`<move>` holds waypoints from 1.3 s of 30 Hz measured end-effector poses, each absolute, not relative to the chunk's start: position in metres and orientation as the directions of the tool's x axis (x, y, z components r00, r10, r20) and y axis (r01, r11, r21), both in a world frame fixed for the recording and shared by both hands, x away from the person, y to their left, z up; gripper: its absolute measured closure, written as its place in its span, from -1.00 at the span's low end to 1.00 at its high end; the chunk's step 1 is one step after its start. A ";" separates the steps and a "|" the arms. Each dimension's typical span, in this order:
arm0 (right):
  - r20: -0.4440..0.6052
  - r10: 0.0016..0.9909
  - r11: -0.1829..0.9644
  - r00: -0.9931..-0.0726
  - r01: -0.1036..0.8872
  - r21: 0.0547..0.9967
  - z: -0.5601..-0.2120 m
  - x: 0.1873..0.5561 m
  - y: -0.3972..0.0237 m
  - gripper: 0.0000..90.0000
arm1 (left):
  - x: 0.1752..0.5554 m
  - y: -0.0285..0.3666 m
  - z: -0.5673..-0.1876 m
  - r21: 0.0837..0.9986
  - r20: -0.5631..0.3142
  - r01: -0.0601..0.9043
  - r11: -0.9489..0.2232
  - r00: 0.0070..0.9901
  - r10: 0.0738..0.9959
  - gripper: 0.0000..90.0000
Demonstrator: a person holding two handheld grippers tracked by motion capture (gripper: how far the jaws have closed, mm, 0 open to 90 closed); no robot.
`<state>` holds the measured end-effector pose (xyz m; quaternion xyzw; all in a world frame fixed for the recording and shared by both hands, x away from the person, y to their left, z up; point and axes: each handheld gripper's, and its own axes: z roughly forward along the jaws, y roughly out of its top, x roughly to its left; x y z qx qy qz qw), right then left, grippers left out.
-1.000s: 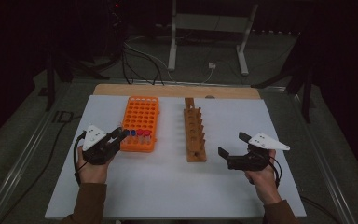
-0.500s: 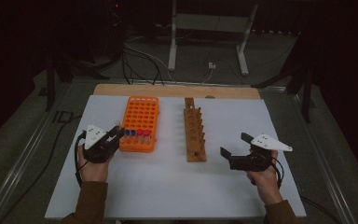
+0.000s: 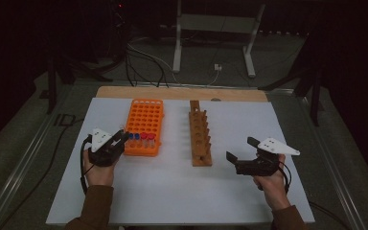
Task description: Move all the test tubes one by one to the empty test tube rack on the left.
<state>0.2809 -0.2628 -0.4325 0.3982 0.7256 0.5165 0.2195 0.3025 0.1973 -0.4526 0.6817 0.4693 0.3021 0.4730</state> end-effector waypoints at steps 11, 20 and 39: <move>0.094 0.805 0.149 -0.585 0.354 0.923 -0.434 0.280 -0.263 -0.99 | 0.306 0.199 -0.464 0.918 -0.031 0.380 -0.112 0.352 0.935 0.69; 0.094 0.803 0.151 -0.588 0.355 0.923 -0.435 0.281 -0.262 -0.99 | 0.312 0.201 -0.469 0.916 -0.028 0.386 -0.108 0.329 0.944 0.69; 0.113 0.803 0.146 -0.585 0.377 0.915 -0.443 0.281 -0.265 -0.99 | 0.317 0.198 -0.492 0.870 -0.005 0.467 -0.157 0.326 0.945 0.70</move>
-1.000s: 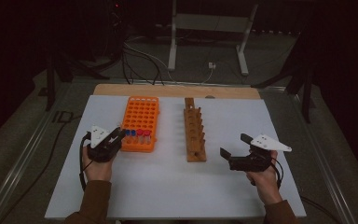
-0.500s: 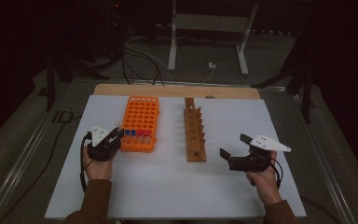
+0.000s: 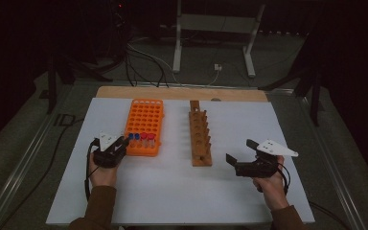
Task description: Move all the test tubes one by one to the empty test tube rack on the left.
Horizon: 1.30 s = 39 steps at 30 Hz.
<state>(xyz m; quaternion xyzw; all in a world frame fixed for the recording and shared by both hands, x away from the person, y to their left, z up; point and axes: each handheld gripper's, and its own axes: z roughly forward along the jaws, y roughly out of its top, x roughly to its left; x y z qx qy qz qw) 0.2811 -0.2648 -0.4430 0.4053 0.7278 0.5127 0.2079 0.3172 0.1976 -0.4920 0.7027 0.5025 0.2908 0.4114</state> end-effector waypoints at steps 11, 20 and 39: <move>0.113 0.815 0.130 -0.568 0.369 0.920 -0.441 0.281 -0.272 -0.99 | 0.318 0.195 -0.496 0.859 0.028 0.474 -0.192 0.331 0.943 0.71; 0.107 0.829 0.124 -0.549 0.366 0.923 -0.442 0.282 -0.278 -0.99 | 0.318 0.195 -0.500 0.851 0.017 0.492 -0.183 0.324 0.946 0.71; 0.114 0.831 0.111 -0.544 0.363 0.925 -0.445 0.278 -0.280 -0.99 | 0.305 0.209 -0.486 0.868 -0.069 0.489 -0.082 0.282 0.957 0.14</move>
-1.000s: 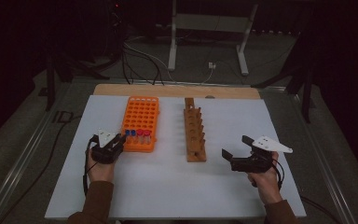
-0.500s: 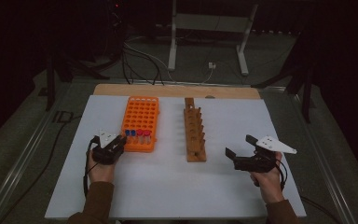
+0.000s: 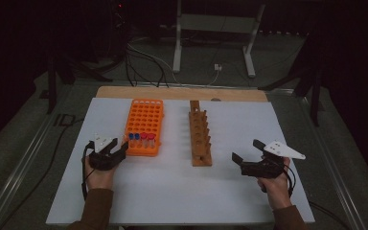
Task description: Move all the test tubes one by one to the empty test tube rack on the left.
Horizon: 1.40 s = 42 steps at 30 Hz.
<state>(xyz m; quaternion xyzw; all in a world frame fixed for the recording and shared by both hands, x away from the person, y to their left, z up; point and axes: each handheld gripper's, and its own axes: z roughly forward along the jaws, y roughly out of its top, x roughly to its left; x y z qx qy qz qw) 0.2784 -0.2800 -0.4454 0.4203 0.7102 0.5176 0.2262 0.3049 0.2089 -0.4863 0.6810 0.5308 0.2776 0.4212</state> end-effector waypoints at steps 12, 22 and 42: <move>0.117 0.835 0.100 -0.537 0.358 0.928 -0.449 0.275 -0.284 -0.99 | 0.274 0.224 -0.456 0.929 -0.135 0.369 -0.015 0.376 0.917 -0.64; 0.105 0.836 0.100 -0.539 0.339 0.936 -0.451 0.273 -0.283 -0.99 | 0.251 0.231 -0.450 0.955 -0.117 0.296 -0.002 0.386 0.915 -0.98; 0.113 0.859 0.055 -0.500 0.309 0.949 -0.453 0.271 -0.298 -0.99 | 0.241 0.231 -0.449 0.959 -0.085 0.279 -0.043 0.431 0.898 -0.99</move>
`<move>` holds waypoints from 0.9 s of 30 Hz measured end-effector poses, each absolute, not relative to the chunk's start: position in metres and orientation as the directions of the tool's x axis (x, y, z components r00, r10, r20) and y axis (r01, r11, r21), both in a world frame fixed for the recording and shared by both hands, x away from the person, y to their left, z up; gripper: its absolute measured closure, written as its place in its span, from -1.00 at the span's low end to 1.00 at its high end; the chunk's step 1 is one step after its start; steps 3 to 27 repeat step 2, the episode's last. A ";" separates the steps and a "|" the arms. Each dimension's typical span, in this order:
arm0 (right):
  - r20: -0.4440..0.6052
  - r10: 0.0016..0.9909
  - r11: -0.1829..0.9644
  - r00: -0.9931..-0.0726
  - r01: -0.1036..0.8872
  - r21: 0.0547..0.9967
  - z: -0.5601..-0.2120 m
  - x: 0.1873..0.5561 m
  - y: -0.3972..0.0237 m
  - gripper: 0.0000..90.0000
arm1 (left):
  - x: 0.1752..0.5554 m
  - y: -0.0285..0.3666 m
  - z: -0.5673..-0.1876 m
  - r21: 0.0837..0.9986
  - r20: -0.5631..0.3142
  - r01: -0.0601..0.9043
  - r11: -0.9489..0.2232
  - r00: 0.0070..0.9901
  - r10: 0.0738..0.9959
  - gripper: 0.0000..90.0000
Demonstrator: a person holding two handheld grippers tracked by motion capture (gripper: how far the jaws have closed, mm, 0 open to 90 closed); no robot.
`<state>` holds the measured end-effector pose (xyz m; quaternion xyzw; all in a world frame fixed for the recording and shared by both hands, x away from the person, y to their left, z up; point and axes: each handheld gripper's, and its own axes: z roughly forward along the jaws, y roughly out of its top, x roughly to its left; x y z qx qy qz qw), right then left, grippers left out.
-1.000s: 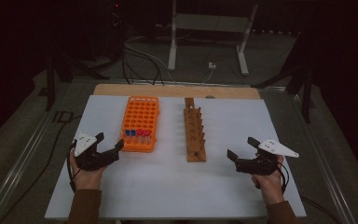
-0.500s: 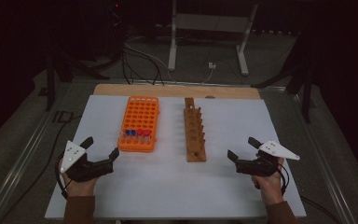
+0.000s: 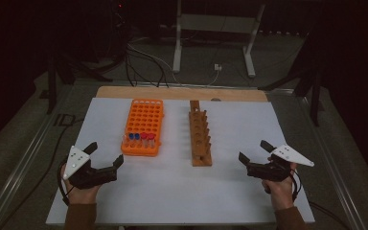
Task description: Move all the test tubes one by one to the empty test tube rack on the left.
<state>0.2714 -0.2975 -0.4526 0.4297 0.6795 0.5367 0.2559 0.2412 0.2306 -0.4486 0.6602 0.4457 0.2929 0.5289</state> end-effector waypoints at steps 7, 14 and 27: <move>0.115 0.858 0.052 -0.500 0.308 0.950 -0.453 0.271 -0.298 -0.99 | 0.241 0.230 -0.449 0.958 -0.085 0.282 -0.045 0.430 0.899 -0.99; 0.115 0.858 0.052 -0.500 0.308 0.950 -0.453 0.271 -0.298 -0.99 | 0.241 0.230 -0.449 0.958 -0.085 0.282 -0.045 0.430 0.899 -0.99; 0.115 0.858 0.052 -0.500 0.308 0.950 -0.453 0.271 -0.298 -0.99 | 0.241 0.230 -0.449 0.958 -0.085 0.282 -0.045 0.430 0.899 -0.99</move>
